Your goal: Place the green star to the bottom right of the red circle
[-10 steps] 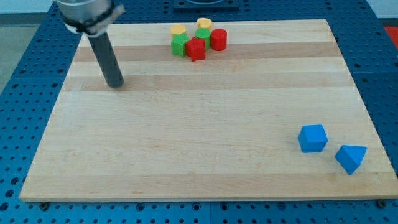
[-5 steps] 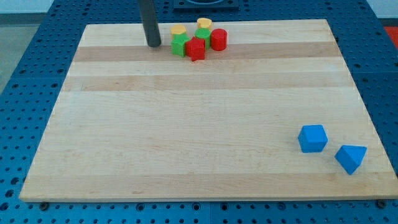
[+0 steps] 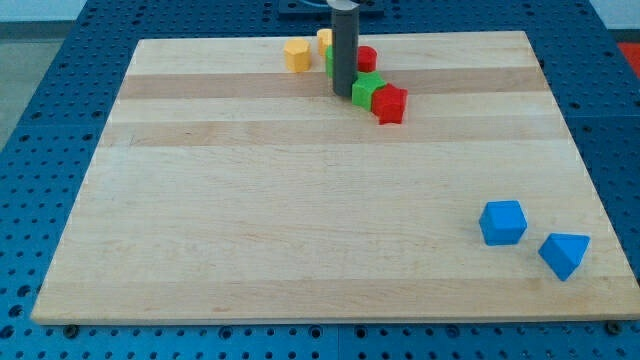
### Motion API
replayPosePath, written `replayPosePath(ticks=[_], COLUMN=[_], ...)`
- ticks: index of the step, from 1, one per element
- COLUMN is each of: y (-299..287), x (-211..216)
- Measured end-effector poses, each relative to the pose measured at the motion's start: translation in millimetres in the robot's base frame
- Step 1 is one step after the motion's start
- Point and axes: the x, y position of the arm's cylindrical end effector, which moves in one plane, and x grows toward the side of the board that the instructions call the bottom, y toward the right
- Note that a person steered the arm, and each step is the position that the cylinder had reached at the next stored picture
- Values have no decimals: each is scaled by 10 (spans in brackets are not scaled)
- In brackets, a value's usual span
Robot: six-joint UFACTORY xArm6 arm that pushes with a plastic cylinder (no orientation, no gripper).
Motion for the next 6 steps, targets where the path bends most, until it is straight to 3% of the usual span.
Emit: replayPosePath(ticks=[3, 6], y=[-80, 235], x=[643, 210])
